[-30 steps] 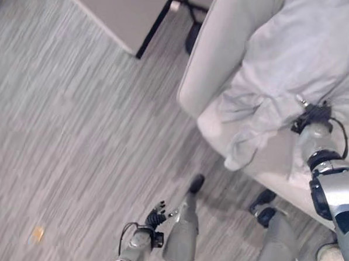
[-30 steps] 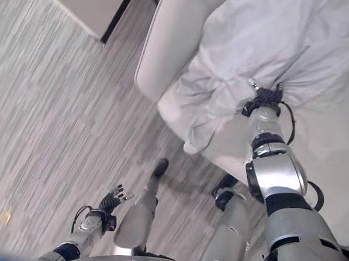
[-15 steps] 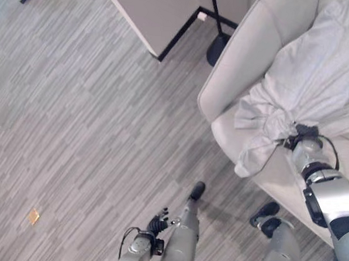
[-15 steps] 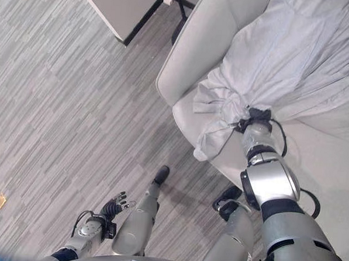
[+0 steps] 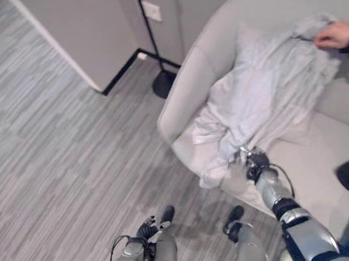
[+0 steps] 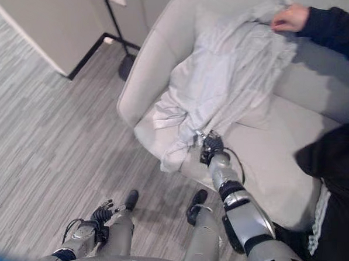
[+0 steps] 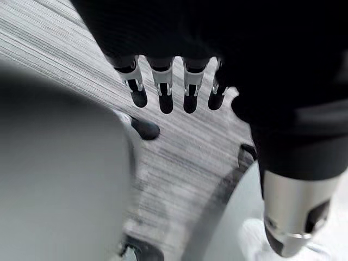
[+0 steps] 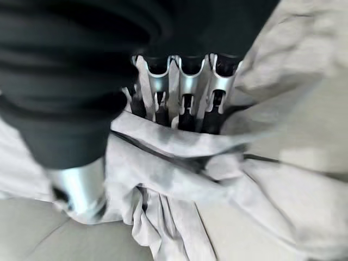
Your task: Hang the clothes on the sofa on the clothes rack.
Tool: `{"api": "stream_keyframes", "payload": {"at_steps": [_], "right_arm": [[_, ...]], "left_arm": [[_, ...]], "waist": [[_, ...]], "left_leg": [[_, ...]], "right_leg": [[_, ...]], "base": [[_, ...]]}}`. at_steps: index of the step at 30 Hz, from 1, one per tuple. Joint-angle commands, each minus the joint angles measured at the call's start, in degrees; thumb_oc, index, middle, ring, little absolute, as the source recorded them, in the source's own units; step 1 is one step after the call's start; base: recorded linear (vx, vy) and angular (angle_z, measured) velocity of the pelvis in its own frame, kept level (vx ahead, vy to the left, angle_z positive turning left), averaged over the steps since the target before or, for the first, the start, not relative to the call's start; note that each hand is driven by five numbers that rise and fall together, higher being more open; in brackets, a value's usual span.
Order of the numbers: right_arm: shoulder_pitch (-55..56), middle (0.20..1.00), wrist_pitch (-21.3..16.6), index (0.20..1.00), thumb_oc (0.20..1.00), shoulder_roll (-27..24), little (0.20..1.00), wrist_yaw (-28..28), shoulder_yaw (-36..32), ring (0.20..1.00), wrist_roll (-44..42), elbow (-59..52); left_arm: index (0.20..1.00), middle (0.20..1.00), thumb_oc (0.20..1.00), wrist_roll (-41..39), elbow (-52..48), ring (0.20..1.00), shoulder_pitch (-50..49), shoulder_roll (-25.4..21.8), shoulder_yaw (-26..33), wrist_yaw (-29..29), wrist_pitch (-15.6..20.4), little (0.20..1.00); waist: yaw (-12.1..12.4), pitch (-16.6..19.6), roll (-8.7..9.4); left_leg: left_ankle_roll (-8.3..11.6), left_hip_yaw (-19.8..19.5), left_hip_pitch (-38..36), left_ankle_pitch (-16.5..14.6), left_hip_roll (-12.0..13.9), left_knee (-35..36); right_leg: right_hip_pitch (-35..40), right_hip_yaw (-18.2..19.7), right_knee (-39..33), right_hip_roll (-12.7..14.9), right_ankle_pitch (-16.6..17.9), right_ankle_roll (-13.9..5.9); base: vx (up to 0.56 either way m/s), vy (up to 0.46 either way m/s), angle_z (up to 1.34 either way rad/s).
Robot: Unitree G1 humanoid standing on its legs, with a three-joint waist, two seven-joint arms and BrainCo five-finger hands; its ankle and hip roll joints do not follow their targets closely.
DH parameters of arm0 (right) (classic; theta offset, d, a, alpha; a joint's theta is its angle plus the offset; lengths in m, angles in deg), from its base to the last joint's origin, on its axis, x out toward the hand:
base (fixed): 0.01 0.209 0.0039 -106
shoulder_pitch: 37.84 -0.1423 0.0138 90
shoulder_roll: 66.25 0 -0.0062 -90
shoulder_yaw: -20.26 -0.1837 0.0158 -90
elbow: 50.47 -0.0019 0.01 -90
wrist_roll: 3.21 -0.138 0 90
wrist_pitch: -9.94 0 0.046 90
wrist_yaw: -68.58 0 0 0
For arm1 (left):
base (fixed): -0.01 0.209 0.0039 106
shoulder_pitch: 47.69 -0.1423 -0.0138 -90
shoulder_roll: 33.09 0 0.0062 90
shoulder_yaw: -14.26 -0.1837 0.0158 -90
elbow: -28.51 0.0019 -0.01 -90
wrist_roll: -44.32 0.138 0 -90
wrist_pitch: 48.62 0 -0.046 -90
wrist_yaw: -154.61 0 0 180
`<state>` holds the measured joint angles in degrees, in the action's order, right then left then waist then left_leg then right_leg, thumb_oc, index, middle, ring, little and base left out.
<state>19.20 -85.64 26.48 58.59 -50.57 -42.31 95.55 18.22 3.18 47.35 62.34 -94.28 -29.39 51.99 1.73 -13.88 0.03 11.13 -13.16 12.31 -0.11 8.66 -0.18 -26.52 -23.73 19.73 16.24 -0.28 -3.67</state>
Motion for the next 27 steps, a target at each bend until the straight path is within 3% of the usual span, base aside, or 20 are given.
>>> {"api": "stream_keyframes", "payload": {"at_steps": [1, 4, 9, 10, 12, 27], "right_arm": [[-1.3, 1.000, -2.3, 1.000, 1.000, -1.3, 1.000, 3.0, -0.3, 1.000, 1.7, -5.6], [2.5, 1.000, -2.8, 1.000, 1.000, -1.6, 1.000, 4.1, 0.1, 1.000, 2.4, -11.3], [3.7, 1.000, -2.8, 1.000, 1.000, -1.8, 1.000, 4.3, 0.4, 1.000, 3.2, -12.7], [8.1, 1.000, -2.1, 1.000, 1.000, -2.8, 1.000, 5.1, -0.2, 1.000, 7.5, -14.6], [9.5, 1.000, -1.9, 1.000, 1.000, -2.8, 1.000, 5.5, -0.4, 1.000, 7.8, -15.6], [13.7, 1.000, -1.6, 1.000, 1.000, -2.2, 1.000, 5.7, 0.1, 1.000, 11.6, -16.5]], "left_arm": [[1.000, 1.000, 1.000, 2.1, 1.5, 1.000, -2.5, -1.1, -1.1, -0.2, -0.3, 1.000], [1.000, 1.000, 1.000, 2.9, 2.8, 1.000, -3.2, -0.8, 0.8, -0.2, -0.7, 1.000], [1.000, 1.000, 1.000, 3.2, 3.2, 1.000, -3.6, -0.7, 1.5, 0.0, -0.8, 1.000], [1.000, 1.000, 1.000, 5.0, 5.0, 1.000, -5.3, -0.2, 3.8, 0.6, -1.6, 1.000], [1.000, 1.000, 1.000, 5.5, 5.8, 1.000, -5.8, -0.1, 4.4, 0.9, -1.8, 1.000], [1.000, 1.000, 1.000, 8.3, 8.1, 1.000, -7.9, 0.3, 6.1, 1.2, -2.0, 1.000]], "waist": [[1.2, 0.0, -0.08], [-0.1, 1.6, 0.95], [-0.3, 2.1, 1.15], [-1.3, 5.2, 1.87], [-1.6, 5.9, 2.05], [-2.0, 8.8, 2.58]], "left_leg": [[-5.04, 1.4, -10.8, -6.7, -0.1, 5.2], [-5.26, 2.7, -13.3, -7.6, -0.7, 5.2], [-5.38, 3.0, -14.2, -8.0, -0.8, 5.2], [-5.56, 4.5, -17.2, -9.2, -1.5, 5.2], [-5.55, 4.8, -18.1, -9.5, -1.6, 5.2], [-5.27, 6.1, -21.7, -10.4, -1.3, 5.2]], "right_leg": [[-0.3, 6.7, -2.6, 7.0, 5.7, -9.29], [2.1, 7.1, -5.5, 7.0, 7.3, -9.73], [2.8, 7.4, -6.1, 6.9, 7.5, -9.80], [6.6, 8.0, -9.3, 6.8, 8.4, -10.18], [7.9, 8.1, -10.4, 6.7, 8.7, -10.20], [12.1, 9.0, -13.7, 6.2, 10.1, -10.36]], "base": [[0.02, 0.045, -0.38], [0.02, 0.062, -0.36], [0.02, 0.031, -0.20], [0.06, 0.067, -0.04], [0.05, 0.042, -0.17], [0.01, -0.001, -0.10]]}}
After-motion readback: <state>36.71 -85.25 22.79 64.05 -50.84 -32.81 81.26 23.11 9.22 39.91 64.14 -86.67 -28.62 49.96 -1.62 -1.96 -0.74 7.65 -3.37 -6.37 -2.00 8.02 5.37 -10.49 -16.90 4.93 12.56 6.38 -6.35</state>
